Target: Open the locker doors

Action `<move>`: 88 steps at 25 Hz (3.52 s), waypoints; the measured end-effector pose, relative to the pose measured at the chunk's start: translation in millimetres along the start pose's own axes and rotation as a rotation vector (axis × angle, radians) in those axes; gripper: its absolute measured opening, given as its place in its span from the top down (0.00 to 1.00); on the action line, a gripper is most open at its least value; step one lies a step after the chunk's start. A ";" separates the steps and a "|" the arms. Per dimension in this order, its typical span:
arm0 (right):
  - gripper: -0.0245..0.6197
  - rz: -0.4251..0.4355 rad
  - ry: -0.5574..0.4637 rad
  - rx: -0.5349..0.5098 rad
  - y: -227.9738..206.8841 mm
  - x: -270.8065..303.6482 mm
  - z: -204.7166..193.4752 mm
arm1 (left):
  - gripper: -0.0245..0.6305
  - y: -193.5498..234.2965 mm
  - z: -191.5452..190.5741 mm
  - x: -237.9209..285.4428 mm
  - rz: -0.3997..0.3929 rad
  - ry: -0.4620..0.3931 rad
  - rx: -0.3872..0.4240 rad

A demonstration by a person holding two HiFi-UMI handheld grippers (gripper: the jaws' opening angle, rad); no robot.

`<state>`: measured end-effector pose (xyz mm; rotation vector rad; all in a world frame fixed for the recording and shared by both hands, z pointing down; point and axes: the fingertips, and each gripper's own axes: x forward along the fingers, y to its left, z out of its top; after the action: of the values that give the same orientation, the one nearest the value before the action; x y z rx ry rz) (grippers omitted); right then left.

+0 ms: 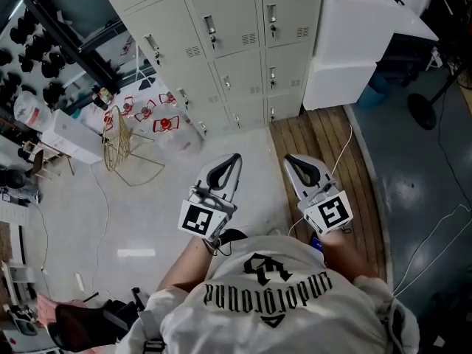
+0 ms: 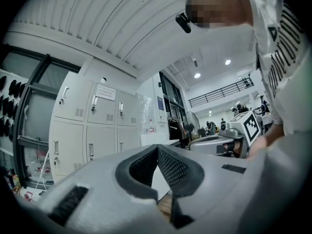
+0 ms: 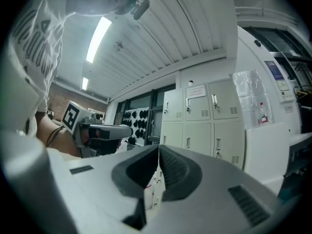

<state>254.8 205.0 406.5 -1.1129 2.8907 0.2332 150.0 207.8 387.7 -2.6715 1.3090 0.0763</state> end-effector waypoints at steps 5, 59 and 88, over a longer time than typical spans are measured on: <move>0.91 0.010 -0.002 -0.005 -2.8 7.2 -2.5 | 0.95 5.1 -4.8 2.8 0.007 0.000 0.008; 0.70 -0.052 -0.032 -0.115 -96.7 466.5 25.4 | 0.95 435.7 -1.4 139.3 -0.080 -0.055 0.032; 0.75 0.047 -0.243 -0.258 -277.5 629.7 212.0 | 0.95 541.0 135.3 322.3 0.057 -0.258 0.273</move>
<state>-31.7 -383.9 107.2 -0.9685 2.7251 0.7079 -75.0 -346.2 148.3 -2.3085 1.2166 0.2244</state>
